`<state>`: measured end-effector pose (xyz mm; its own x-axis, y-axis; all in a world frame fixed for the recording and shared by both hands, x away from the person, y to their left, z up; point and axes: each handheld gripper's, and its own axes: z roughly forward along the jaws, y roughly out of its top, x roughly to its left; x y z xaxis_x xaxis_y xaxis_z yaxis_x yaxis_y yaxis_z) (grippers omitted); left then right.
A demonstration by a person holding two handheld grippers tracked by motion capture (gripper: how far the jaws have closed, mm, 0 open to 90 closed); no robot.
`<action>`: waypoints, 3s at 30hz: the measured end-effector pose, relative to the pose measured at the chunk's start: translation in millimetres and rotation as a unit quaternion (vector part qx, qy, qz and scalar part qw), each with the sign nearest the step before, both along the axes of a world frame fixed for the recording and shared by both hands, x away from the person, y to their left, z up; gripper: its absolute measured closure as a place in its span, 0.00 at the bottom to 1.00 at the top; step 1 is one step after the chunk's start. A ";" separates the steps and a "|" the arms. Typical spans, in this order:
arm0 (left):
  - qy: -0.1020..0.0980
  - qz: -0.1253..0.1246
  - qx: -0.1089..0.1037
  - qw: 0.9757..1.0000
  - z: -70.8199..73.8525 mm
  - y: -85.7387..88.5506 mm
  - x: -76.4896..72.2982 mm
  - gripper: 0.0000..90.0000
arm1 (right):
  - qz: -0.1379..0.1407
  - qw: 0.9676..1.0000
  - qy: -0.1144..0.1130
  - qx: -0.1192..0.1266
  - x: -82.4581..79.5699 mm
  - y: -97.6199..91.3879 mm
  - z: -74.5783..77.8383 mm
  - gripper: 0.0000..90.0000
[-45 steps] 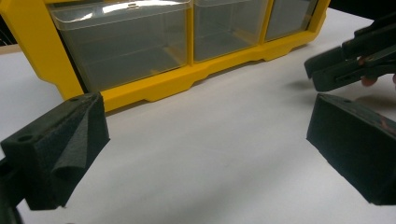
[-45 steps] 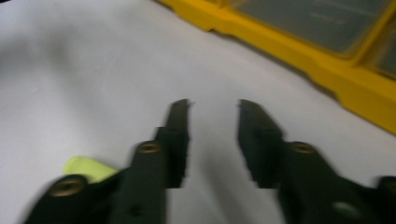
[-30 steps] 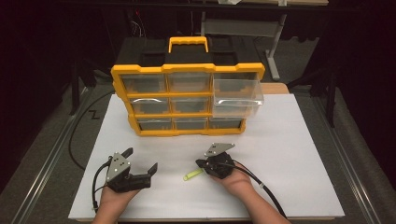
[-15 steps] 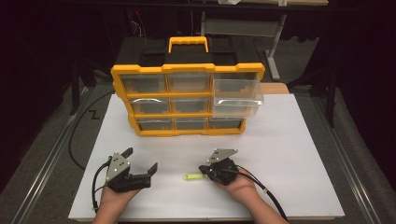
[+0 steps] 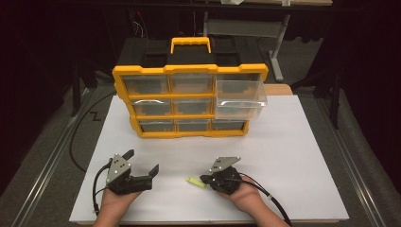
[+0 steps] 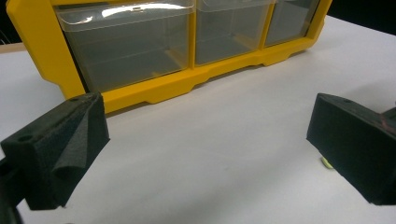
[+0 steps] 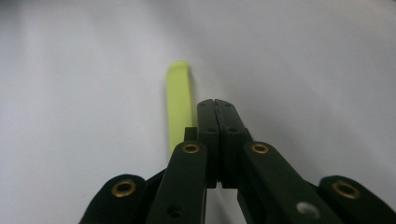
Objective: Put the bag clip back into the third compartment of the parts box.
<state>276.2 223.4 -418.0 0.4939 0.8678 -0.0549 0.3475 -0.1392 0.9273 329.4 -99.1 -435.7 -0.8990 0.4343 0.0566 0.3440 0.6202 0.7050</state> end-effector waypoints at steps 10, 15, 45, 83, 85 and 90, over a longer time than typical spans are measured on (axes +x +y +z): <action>-0.004 -0.001 0.001 1.000 1.5 0.5 -1.5 0.00 | -0.026 0.999 -0.014 0.029 5.2 -11.5 13.6 0.68; -0.006 -0.003 0.005 1.000 2.0 -0.1 -1.8 0.00 | -0.034 0.999 -0.012 0.034 5.8 -11.2 13.9 0.37; -0.006 -0.012 0.009 1.000 1.8 -1.8 -1.9 0.00 | 0.039 0.999 -0.002 -0.009 -3.8 22.1 4.9 0.53; -0.004 -0.024 0.006 1.000 -1.1 -2.6 3.7 0.00 | 0.037 0.998 -0.007 -0.048 6.4 -2.8 21.3 0.88; -0.004 -0.025 0.006 1.000 -1.0 -2.8 3.3 0.00 | 0.038 0.998 -0.003 -0.057 7.1 -7.9 22.2 0.88; -0.006 -0.024 0.006 1.000 -0.5 -2.2 2.5 0.00 | 0.036 0.997 0.009 -0.075 7.8 -23.1 25.8 0.88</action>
